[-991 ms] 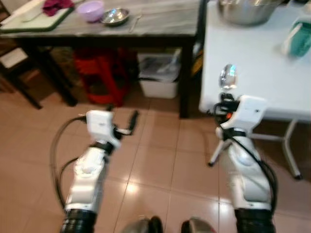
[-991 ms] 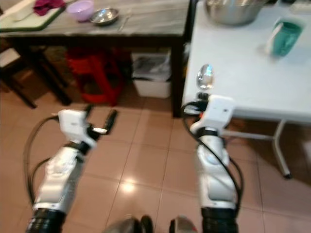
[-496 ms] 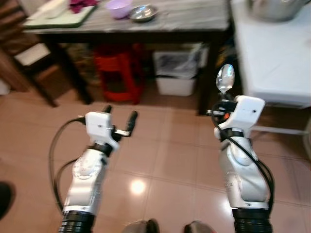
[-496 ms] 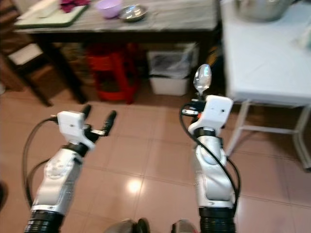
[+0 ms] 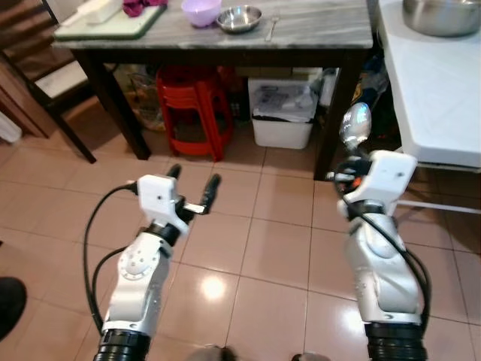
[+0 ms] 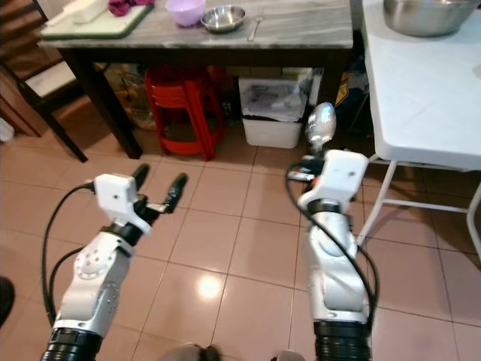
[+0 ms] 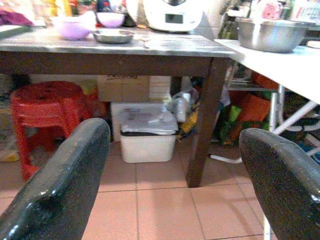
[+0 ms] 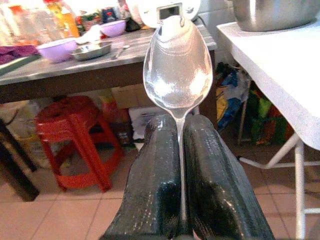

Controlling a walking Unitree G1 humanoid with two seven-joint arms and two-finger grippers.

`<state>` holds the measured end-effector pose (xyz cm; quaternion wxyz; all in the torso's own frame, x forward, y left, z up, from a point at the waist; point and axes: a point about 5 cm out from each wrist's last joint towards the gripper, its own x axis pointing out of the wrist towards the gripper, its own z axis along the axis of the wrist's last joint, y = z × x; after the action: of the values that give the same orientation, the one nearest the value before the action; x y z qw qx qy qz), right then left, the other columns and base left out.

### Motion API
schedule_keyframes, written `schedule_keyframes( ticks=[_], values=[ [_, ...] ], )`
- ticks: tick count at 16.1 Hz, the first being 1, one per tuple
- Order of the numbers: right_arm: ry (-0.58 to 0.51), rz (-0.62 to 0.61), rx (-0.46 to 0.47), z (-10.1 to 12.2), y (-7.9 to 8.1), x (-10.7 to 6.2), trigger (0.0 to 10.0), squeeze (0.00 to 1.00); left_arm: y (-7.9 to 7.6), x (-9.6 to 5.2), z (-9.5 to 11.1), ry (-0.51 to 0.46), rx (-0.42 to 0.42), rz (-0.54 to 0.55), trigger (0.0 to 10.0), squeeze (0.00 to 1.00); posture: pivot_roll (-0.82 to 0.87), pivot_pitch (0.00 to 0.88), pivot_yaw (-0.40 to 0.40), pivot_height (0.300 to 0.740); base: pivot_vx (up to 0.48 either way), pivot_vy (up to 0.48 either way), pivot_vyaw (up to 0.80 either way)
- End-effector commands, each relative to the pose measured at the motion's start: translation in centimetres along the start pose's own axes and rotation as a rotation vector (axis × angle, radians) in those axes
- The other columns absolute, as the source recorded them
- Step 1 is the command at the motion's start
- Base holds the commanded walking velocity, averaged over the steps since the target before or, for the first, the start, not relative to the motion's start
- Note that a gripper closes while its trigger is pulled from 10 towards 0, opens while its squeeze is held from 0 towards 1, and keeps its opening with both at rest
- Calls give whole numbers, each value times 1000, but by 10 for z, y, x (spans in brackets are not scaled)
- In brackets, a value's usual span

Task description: Setting the table

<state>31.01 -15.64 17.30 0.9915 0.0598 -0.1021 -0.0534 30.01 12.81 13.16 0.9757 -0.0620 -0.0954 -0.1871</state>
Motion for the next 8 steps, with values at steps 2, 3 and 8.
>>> schedule_keyframes(
  ticks=[2, 3, 8],
  values=[
    [4, 22, 11, -1, 10, -2, 10000, 0, 9, -5, 1, 9, 15, 23, 10000, 0, -89, 172, 105, 740, 469, 0, 0],
    [4, 21, 11, -2, 10, -2, 10000, 0, 9, -5, 1, 10, 15, 20, 10000, 0, -89, 173, 108, 740, 469, 0, 0],
    [7, 15, 15, -3, 10, -2, 10000, 0, 8, -5, 1, 17, 12, 3, 10000, 0, -87, 175, 117, 740, 469, 0, 0]
  ],
)
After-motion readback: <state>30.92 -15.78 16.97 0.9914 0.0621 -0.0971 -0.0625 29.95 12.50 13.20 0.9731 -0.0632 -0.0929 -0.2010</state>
